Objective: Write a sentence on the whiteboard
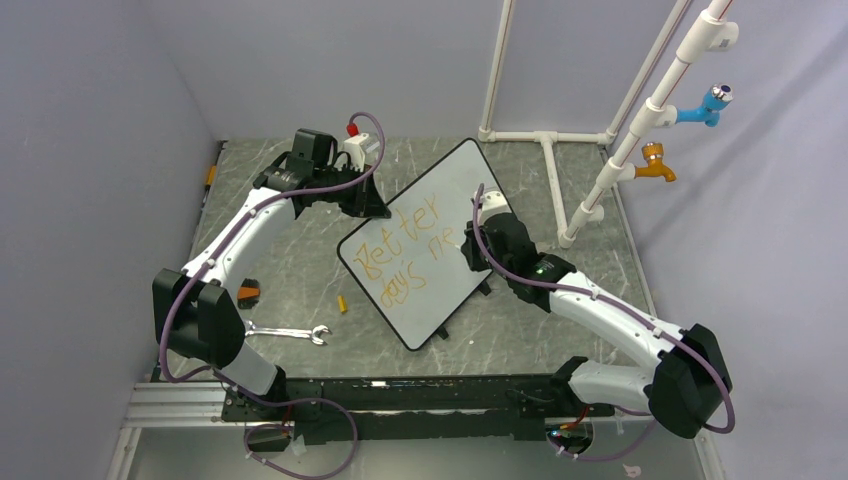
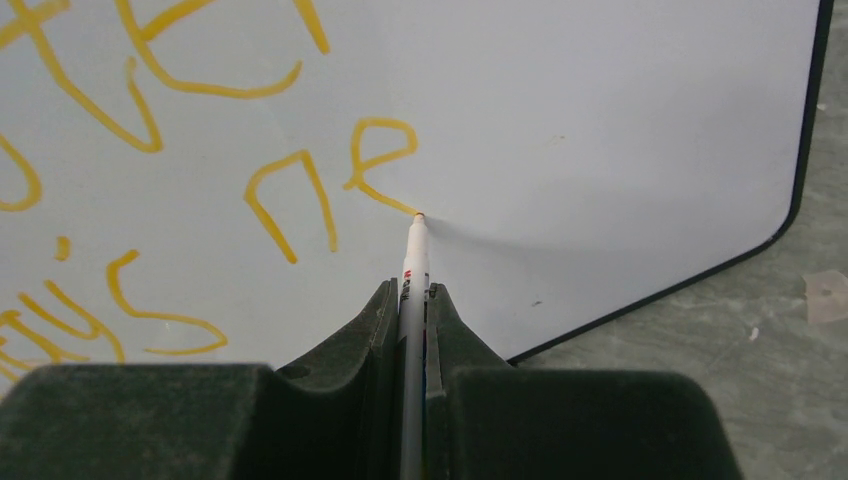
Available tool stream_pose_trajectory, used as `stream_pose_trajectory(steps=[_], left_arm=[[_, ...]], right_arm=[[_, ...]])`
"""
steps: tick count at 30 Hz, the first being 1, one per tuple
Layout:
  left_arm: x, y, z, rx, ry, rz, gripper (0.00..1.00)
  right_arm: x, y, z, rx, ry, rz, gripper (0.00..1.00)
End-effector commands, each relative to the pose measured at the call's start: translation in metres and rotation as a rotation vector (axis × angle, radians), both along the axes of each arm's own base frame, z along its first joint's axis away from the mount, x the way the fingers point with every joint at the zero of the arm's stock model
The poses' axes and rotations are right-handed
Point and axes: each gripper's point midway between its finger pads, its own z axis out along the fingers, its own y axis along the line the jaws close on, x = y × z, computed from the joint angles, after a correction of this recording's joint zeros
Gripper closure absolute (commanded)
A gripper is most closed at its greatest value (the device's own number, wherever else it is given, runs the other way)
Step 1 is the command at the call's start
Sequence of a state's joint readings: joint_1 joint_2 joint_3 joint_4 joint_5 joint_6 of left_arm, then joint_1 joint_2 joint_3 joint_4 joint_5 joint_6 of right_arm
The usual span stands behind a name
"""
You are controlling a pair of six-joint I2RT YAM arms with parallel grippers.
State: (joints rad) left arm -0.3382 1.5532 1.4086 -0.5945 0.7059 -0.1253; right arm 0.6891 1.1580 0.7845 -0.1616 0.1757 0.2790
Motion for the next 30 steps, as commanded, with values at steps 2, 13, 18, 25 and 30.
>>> stream_pose_trajectory(steps=[2, 13, 18, 25, 30], left_arm=[[-0.01, -0.013, 0.005, -0.008, -0.064, -0.101, 1.0], [-0.011, -0.013, 0.006, -0.007, -0.064, -0.101, 1.0], [-0.011, -0.013, 0.005, -0.005, -0.065, -0.101, 1.0], [-0.012, -0.013, 0.004, -0.001, -0.063, -0.104, 1.0], [-0.011, -0.013, 0.004, 0.001, -0.061, -0.104, 1.0]], right_arm=[[0.005, -0.007, 0.0, -0.062, 0.003, -0.022, 1.0], [0.013, -0.006, 0.064, 0.028, -0.123, -0.041, 1.0], [0.024, -0.016, 0.068, 0.034, -0.138, -0.076, 1.0], [0.038, -0.019, 0.068, 0.082, -0.122, -0.068, 1.0], [0.045, -0.02, 0.067, 0.117, -0.111, -0.048, 1.0]])
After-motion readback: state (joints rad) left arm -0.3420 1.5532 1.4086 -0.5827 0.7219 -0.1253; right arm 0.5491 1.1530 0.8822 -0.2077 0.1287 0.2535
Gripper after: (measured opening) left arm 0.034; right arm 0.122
